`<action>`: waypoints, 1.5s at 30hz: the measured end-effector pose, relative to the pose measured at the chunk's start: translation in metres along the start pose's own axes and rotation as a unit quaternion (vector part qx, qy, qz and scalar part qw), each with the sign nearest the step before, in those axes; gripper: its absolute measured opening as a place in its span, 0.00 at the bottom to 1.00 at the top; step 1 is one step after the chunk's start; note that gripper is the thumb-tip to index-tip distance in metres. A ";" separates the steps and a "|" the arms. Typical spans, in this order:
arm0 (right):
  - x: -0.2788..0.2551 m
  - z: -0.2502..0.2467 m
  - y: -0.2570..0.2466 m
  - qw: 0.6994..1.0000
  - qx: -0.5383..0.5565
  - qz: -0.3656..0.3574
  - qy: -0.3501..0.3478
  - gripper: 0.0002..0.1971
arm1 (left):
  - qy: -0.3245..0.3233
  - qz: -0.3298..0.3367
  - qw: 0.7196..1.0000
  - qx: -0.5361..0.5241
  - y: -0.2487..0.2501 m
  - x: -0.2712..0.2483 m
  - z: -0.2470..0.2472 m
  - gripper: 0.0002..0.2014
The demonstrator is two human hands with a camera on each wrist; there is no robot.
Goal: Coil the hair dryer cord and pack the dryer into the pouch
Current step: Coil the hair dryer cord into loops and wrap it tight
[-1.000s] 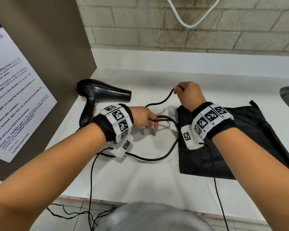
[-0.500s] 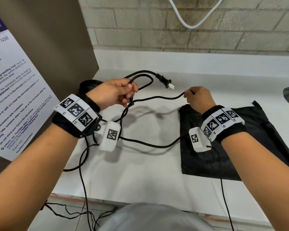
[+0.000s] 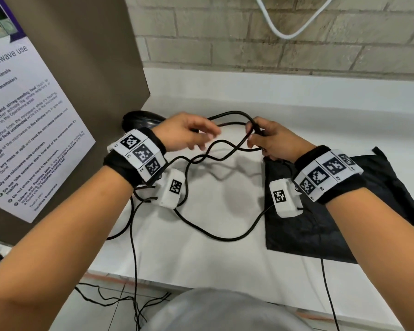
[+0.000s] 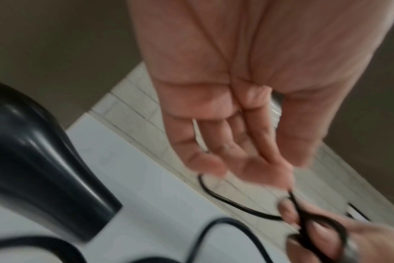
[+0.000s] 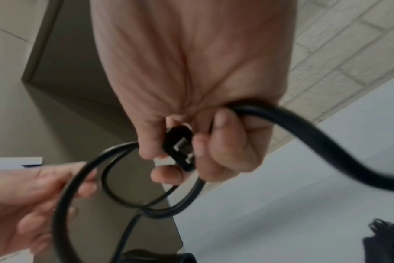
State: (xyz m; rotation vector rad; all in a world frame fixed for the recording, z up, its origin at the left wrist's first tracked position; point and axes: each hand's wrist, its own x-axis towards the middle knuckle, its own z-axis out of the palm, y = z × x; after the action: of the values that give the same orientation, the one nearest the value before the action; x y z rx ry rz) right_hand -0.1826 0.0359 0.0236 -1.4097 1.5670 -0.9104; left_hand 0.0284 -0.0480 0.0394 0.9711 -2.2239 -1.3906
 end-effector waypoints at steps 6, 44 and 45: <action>0.000 -0.014 0.009 1.000 0.016 -0.020 -0.003 0.13 | -0.002 -0.138 0.956 0.258 -0.037 0.005 0.007 0.19; -0.031 0.023 -0.017 0.870 -0.436 0.108 -0.204 0.16 | 0.238 -0.090 0.952 -0.170 -0.006 0.016 -0.009 0.19; -0.025 0.030 -0.016 0.855 -0.460 0.107 -0.212 0.15 | 0.237 -0.077 0.953 -0.173 -0.002 0.014 -0.009 0.19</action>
State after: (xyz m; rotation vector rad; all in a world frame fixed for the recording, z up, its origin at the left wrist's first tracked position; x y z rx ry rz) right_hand -0.1483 0.0592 0.0290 -1.8320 1.8168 0.3780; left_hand 0.0242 -0.0640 0.0409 1.2133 -1.5253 -1.3705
